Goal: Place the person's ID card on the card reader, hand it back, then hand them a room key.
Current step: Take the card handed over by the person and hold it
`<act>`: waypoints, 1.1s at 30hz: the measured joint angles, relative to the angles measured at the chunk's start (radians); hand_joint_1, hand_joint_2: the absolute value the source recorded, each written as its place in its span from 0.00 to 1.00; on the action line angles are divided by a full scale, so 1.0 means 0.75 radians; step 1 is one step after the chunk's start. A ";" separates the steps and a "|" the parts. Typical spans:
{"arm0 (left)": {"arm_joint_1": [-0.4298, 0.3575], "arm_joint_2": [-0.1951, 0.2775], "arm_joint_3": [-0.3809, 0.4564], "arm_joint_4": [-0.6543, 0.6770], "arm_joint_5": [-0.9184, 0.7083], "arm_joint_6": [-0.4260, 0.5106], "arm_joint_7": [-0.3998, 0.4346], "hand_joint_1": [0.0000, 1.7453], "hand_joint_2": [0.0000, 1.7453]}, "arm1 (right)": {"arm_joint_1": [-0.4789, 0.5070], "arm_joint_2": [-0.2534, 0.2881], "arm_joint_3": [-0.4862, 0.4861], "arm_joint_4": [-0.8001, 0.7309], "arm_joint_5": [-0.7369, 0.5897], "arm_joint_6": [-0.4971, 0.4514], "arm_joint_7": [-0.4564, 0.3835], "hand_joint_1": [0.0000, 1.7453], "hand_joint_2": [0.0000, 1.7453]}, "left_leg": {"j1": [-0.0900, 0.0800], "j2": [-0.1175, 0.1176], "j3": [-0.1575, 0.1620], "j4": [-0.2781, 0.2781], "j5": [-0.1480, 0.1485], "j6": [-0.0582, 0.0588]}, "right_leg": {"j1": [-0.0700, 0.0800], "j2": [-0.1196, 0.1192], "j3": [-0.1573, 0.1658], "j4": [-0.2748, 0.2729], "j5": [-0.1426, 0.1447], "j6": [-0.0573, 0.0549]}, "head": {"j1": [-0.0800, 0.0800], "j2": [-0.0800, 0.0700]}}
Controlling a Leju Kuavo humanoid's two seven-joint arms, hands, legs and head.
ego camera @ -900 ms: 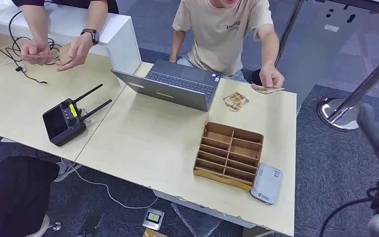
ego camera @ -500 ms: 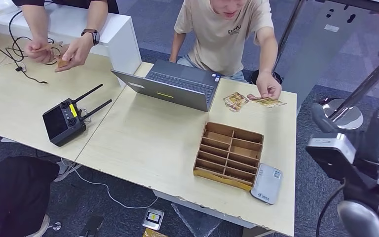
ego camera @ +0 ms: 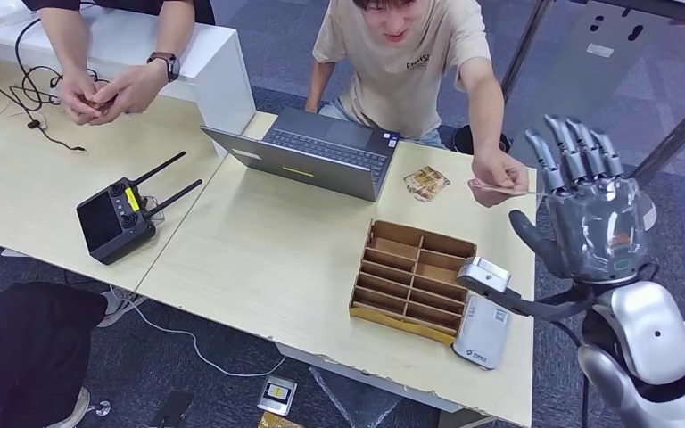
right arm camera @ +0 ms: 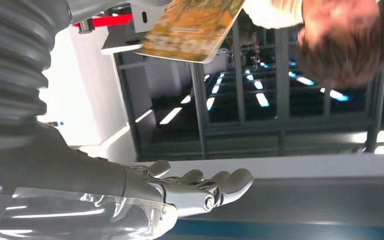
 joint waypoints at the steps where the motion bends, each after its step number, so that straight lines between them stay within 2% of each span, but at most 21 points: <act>1: 0.000 0.000 -0.003 0.000 0.000 -0.001 0.000 0.00 0.00 | -0.003 -0.008 0.017 0.012 0.017 0.002 -0.002 0.00 1.00 | 0.000 0.000 0.000 0.000 0.000 0.000 | 0.000 0.000 0.000 0.000 0.000 0.000 | 0.000 0.000; 5: 0.000 0.003 -0.011 0.000 0.001 -0.003 0.001 0.00 0.00 | -0.012 -0.035 0.082 0.050 0.092 -0.005 -0.006 0.00 1.00 | 0.000 0.000 0.000 0.000 0.000 0.000 | 0.000 0.000 0.000 0.000 0.000 0.000 | 0.000 0.000; 11: 0.000 0.007 -0.020 0.000 -0.009 -0.010 0.004 0.00 0.00 | -0.015 -0.054 0.140 0.095 0.080 -0.034 0.007 0.00 1.00 | 0.000 0.000 0.000 0.000 0.000 0.000 | 0.000 0.000 0.000 0.000 0.000 0.000 | 0.000 0.000; 12: 0.000 0.007 -0.021 0.000 -0.011 -0.010 0.004 0.00 0.00 | -0.015 -0.055 0.147 0.103 0.075 -0.043 0.009 0.07 1.00 | 0.000 0.000 0.000 0.000 0.000 0.000 | 0.000 0.000 0.000 0.000 0.000 0.000 | 0.000 0.000; 15: -0.003 0.007 -0.027 0.000 -0.012 -0.009 0.003 0.00 0.00 | -0.015 -0.056 0.168 0.125 0.060 -0.062 0.012 0.82 1.00 | 0.000 0.000 0.000 0.000 0.000 0.000 | 0.000 0.000 0.000 0.000 0.000 0.000 | 0.000 0.000; 16: -0.005 0.007 -0.029 0.000 -0.013 -0.008 0.003 0.00 0.00 | -0.015 -0.056 0.175 0.131 0.057 -0.065 0.012 1.00 1.00 | 0.000 0.000 0.000 0.000 0.000 0.000 | 0.000 0.000 0.000 0.000 0.000 0.000 | 0.000 0.000; 33: -0.020 0.007 -0.054 0.000 -0.032 -0.006 0.004 0.00 0.00 | -0.009 -0.057 0.220 0.179 0.008 -0.071 0.012 1.00 1.00 | 0.000 0.000 0.000 0.000 0.000 0.000 | 0.000 0.001 -0.001 0.000 0.000 0.000 | 0.000 0.000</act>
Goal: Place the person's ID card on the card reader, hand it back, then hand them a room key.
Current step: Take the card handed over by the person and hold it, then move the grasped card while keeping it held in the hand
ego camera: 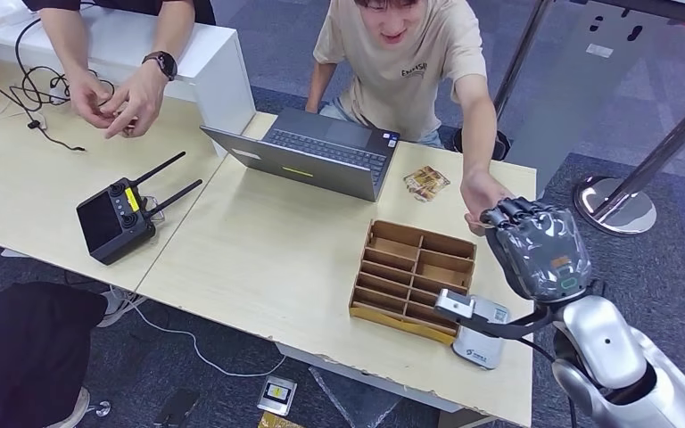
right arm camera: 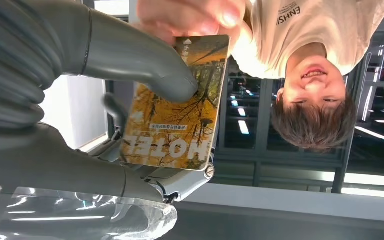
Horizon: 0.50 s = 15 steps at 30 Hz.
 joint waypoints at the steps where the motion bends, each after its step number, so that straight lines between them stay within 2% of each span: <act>1: 0.000 0.000 0.000 0.000 -0.003 0.000 0.000 0.00 0.00 | 0.000 0.000 0.001 0.000 -0.004 -0.001 0.000 1.00 1.00 | 0.000 0.000 0.000 0.000 0.000 0.000 | 0.000 0.000 0.000 0.000 0.000 0.000 | 0.000 0.000; 9: -0.007 -0.003 -0.030 0.000 -0.050 -0.012 0.001 0.00 0.00 | 0.015 0.007 0.003 -0.003 -0.105 -0.048 0.012 1.00 1.00 | 0.000 0.000 0.000 0.000 0.000 0.000 | 0.000 0.000 0.000 0.000 0.000 0.000 | 0.000 0.000; 12: -0.007 -0.007 -0.036 0.000 -0.053 -0.006 -0.001 0.00 0.00 | 0.048 0.014 -0.017 -0.025 -0.246 -0.104 0.025 1.00 1.00 | 0.000 0.000 0.000 0.000 0.000 0.000 | 0.000 0.000 0.000 0.000 0.000 0.000 | 0.000 0.000; 15: -0.006 -0.017 -0.048 0.000 -0.054 0.017 -0.006 0.00 0.00 | 0.106 0.023 -0.072 -0.079 -0.461 -0.164 0.014 1.00 1.00 | 0.000 0.000 0.000 0.000 0.000 0.000 | 0.000 0.000 0.000 0.000 0.000 0.000 | 0.000 0.000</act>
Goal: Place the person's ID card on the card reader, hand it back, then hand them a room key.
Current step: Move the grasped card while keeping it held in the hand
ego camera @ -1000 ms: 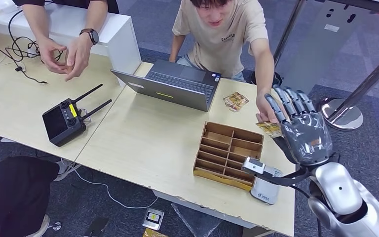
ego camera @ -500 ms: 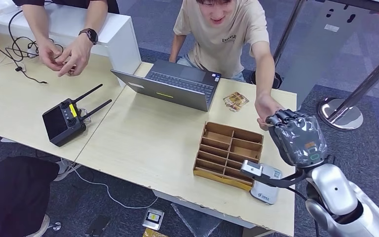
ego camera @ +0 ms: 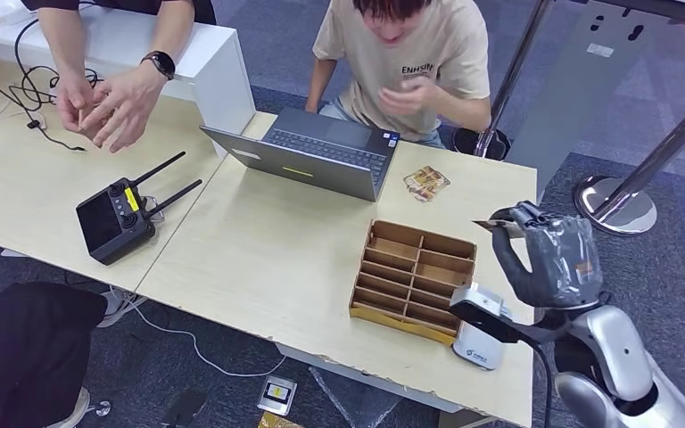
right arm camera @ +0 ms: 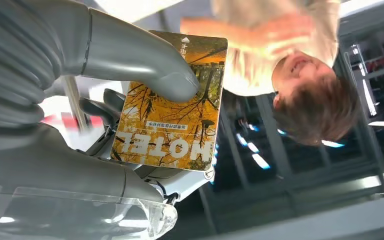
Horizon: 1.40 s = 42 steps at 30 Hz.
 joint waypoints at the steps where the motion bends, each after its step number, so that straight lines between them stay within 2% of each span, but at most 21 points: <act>1: 0.001 -0.004 -0.003 0.000 0.002 0.009 -0.005 0.00 0.00 | 0.020 0.003 -0.023 -0.020 -0.071 -0.013 -0.012 1.00 1.00 | 0.000 0.000 0.000 0.000 0.000 0.000 | 0.000 0.000 0.000 0.000 0.000 0.000 | 0.000 0.000; 6: 0.010 -0.014 -0.008 0.000 0.046 0.036 -0.039 0.00 0.00 | 0.110 0.021 -0.145 -0.142 -0.396 0.005 -0.092 1.00 1.00 | 0.000 0.000 0.000 0.000 0.000 0.000 | 0.000 0.000 0.000 0.000 0.000 0.000 | 0.000 0.000; 9: 0.018 -0.014 -0.007 0.001 0.092 0.039 -0.056 0.00 0.00 | 0.138 0.019 -0.214 -0.219 -0.548 0.133 -0.084 1.00 1.00 | 0.000 0.000 0.001 0.000 0.000 0.000 | 0.000 0.000 0.000 0.000 0.000 0.000 | 0.000 0.000; 13: 0.025 -0.013 -0.004 0.002 0.122 0.029 -0.060 0.00 0.00 | 0.158 -0.008 -0.292 -0.317 -0.638 0.305 0.006 1.00 1.00 | 0.000 0.000 0.001 0.000 0.000 0.000 | 0.000 0.000 0.000 0.000 0.000 0.000 | 0.000 0.000; 17: 0.027 -0.013 -0.004 0.004 0.126 0.020 -0.042 0.00 0.00 | 0.182 -0.036 -0.348 -0.385 -0.663 0.379 0.078 1.00 1.00 | 0.000 0.000 0.001 0.000 0.000 0.000 | 0.000 0.001 0.000 0.000 0.000 0.000 | 0.000 0.000; 28: 0.027 -0.013 -0.004 0.004 0.127 0.019 -0.041 0.00 0.00 | 0.192 -0.042 -0.357 -0.396 -0.670 0.396 0.095 1.00 1.00 | 0.000 0.000 0.001 0.000 0.000 0.000 | 0.000 0.000 0.000 0.000 0.000 0.000 | 0.000 0.000; 29: 0.027 -0.013 -0.004 0.004 0.129 0.019 -0.041 0.00 0.00 | 0.205 -0.049 -0.365 -0.408 -0.677 0.413 0.113 1.00 1.00 | 0.000 0.000 0.001 0.000 0.000 0.000 | 0.000 0.000 0.000 0.000 0.000 0.000 | 0.000 0.000; 31: 0.028 -0.013 -0.004 0.005 0.137 0.021 -0.052 0.00 0.00 | 0.286 -0.103 -0.401 -0.461 -0.686 0.511 0.237 1.00 1.00 | 0.000 0.000 0.001 0.000 -0.001 0.000 | 0.000 0.000 0.000 0.000 0.000 0.000 | 0.000 0.000; 33: 0.028 -0.013 -0.004 0.005 0.138 0.022 -0.061 0.00 0.00 | 0.357 -0.154 -0.417 -0.493 -0.637 0.574 0.350 1.00 1.00 | 0.000 0.000 0.000 0.000 -0.001 0.001 | 0.000 0.001 0.000 0.000 0.000 0.000 | 0.000 0.000; 34: 0.027 -0.013 -0.004 0.006 0.134 0.020 -0.061 0.00 0.00 | 0.367 -0.161 -0.412 -0.489 -0.595 0.570 0.368 1.00 1.00 | 0.000 0.000 0.000 0.000 -0.001 0.001 | 0.000 0.001 0.000 0.000 0.000 0.000 | 0.000 0.000; 42: 0.023 -0.018 -0.004 0.006 0.122 0.017 -0.049 0.00 0.00 | 0.393 -0.162 -0.354 -0.401 -0.599 0.563 0.348 1.00 1.00 | 0.000 0.000 0.000 0.000 -0.001 0.001 | 0.000 0.001 0.000 0.000 0.000 0.000 | 0.000 0.000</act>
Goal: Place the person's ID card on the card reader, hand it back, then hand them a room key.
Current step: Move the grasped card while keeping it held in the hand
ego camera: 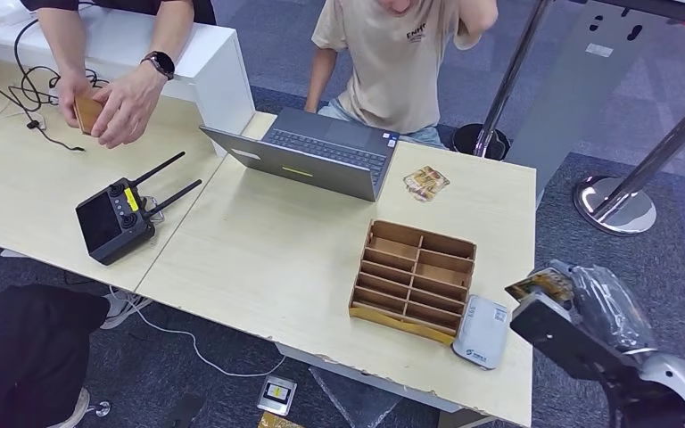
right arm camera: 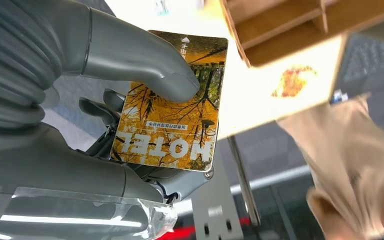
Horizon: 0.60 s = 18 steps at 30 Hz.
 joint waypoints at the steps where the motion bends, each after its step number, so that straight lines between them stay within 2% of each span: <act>1: -0.002 0.000 0.000 0.000 -0.001 0.000 0.005 0.00 0.00 | 0.001 0.000 0.010 0.018 -0.004 -0.002 -0.006 1.00 1.00 | 0.000 0.000 0.000 0.000 0.000 0.000 | 0.000 0.000 0.000 0.000 0.000 0.000 | 0.000 0.000; 18: -0.018 -0.013 0.000 0.000 0.030 -0.008 0.013 0.00 0.00 | -0.031 0.034 0.172 0.401 -0.090 -0.084 -0.150 1.00 1.00 | 0.000 0.000 0.000 0.000 0.000 0.000 | 0.000 0.000 0.000 0.000 0.000 0.000 | 0.000 0.000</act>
